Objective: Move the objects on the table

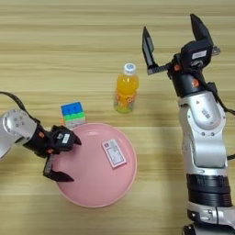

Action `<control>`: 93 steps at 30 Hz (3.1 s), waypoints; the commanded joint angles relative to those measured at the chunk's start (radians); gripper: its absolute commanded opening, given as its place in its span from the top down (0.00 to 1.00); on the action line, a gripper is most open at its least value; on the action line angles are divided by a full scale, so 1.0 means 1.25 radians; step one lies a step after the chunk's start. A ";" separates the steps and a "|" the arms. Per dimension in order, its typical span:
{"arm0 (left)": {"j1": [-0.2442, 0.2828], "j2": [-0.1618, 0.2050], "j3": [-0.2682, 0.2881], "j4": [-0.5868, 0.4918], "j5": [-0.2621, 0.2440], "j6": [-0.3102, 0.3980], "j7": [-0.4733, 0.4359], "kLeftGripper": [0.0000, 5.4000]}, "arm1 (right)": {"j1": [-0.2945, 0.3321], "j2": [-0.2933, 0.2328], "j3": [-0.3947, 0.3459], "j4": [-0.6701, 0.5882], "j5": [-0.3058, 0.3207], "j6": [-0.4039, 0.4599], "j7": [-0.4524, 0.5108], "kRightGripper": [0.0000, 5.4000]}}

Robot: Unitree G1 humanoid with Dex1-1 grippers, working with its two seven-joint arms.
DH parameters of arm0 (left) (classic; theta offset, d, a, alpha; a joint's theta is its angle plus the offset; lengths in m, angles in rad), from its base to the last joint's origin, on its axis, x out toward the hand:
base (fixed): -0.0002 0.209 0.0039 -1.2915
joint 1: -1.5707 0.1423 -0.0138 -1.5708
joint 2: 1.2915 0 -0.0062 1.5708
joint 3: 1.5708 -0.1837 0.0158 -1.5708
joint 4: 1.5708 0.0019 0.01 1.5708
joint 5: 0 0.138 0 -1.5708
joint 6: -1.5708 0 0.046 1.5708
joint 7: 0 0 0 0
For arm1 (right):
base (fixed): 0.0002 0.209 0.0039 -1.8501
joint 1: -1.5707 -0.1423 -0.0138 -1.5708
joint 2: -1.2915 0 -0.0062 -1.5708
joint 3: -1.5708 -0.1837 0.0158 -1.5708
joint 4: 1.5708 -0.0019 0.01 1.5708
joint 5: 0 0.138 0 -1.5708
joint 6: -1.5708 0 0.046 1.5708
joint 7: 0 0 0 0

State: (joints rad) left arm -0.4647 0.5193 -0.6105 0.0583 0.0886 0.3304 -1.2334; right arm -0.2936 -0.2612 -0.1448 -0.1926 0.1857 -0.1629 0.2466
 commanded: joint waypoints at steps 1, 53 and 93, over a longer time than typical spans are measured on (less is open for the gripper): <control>0.005 -0.040 0.021 0.010 0.013 -0.021 0.076 0.00 | -0.017 0.001 0.003 0.008 -0.006 -0.005 -0.001 0.00; 0.078 -0.150 0.372 0.223 -0.242 -0.156 0.304 0.00 | -0.013 0.016 0.019 0.022 -0.011 -0.006 -0.006 0.00; 0.038 -0.175 0.374 0.358 -0.212 -0.189 0.280 0.20 | -0.009 0.020 0.020 0.029 -0.010 -0.010 -0.005 0.00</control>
State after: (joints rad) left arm -0.3992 0.2953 -0.1437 0.4972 -0.1971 0.1033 -0.8855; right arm -0.3050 -0.2348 -0.1207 -0.1580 0.1714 -0.1686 0.2309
